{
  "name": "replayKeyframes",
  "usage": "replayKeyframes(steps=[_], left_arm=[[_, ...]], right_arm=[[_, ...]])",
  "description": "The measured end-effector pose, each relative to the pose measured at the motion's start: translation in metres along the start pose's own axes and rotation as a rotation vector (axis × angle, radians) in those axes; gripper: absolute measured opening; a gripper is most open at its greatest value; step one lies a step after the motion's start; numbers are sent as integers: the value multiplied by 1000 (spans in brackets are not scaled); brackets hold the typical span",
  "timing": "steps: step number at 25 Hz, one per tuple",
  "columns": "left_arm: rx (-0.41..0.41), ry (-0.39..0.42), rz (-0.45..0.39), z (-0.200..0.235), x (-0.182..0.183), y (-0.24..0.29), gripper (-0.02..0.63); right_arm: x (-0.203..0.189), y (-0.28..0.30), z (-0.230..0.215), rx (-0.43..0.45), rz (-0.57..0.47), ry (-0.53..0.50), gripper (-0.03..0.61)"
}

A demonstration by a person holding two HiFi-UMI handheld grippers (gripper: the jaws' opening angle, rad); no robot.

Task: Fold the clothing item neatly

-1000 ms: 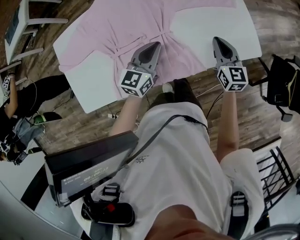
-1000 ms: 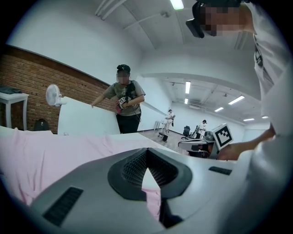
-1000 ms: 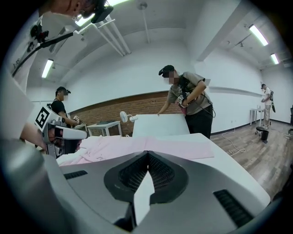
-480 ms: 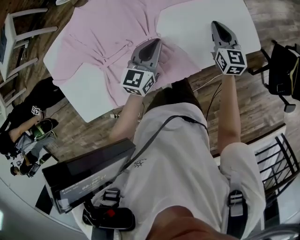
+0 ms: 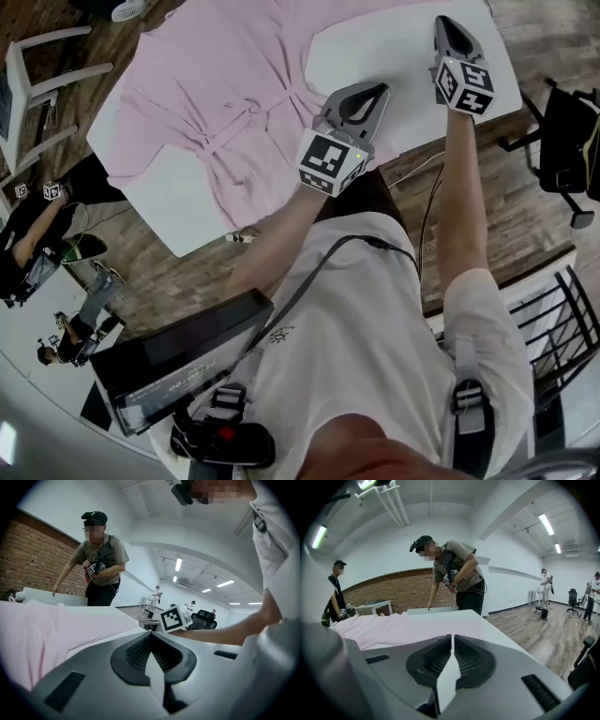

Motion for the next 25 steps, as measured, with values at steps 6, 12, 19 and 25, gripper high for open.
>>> replayKeyframes(steps=[6,12,19,25], left_arm=[[-34,-3,25,-12,-2,23,2],[-37,-7,33,-14,0,31,2],[-24,-14,36,-8,2,32,2],[-2,-21,33,1,2,29,2]], right_arm=[[-1,25,-30,-82,44,28,56],[-1,50,-51,-127,98,41,115],[1,73,-66,-166,180,10,132],[-2,82,-64,-210,261,-10,132]])
Point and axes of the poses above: the fingertips, and each gripper's own axes: y forward along the fingers, z to its left, x out of its top, the point moved 10 cm from there along -y, backward along the fingers, and after that the axes turned 2 degrees about -x, right-handed, at the moved point
